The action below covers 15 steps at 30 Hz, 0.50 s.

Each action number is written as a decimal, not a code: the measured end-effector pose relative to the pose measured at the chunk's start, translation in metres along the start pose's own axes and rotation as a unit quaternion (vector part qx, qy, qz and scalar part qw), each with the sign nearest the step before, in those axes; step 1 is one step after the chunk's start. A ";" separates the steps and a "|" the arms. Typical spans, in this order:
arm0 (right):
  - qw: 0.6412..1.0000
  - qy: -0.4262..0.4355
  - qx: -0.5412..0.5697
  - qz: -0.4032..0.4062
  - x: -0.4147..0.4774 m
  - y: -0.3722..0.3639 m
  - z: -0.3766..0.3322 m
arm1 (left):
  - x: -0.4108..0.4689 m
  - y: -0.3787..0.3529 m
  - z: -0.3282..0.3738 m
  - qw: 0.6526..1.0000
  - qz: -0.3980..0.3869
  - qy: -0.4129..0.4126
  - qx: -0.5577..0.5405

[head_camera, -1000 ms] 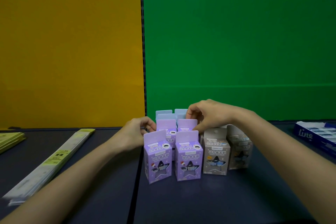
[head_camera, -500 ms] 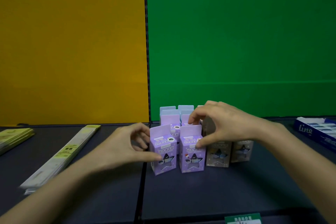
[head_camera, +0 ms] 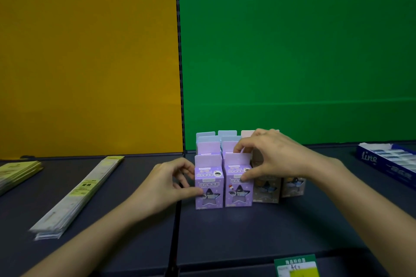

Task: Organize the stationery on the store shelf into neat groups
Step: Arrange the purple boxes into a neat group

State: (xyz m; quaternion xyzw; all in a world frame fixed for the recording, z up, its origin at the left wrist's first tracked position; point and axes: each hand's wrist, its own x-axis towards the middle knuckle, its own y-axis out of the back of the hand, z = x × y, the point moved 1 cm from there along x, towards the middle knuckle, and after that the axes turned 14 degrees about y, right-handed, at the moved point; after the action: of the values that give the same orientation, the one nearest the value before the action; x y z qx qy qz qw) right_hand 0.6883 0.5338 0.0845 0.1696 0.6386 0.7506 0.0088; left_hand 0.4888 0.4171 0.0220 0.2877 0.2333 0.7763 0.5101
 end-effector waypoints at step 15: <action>0.997 -0.011 0.050 0.053 -0.004 -0.013 0.007 | 0.010 -0.009 0.003 0.999 0.040 0.014 -0.005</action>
State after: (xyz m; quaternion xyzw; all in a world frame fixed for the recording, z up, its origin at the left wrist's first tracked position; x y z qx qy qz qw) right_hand 0.6917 0.5423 0.0717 0.2119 0.6652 0.7152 -0.0326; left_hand 0.4934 0.4293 0.0200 0.2834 0.2252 0.8010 0.4768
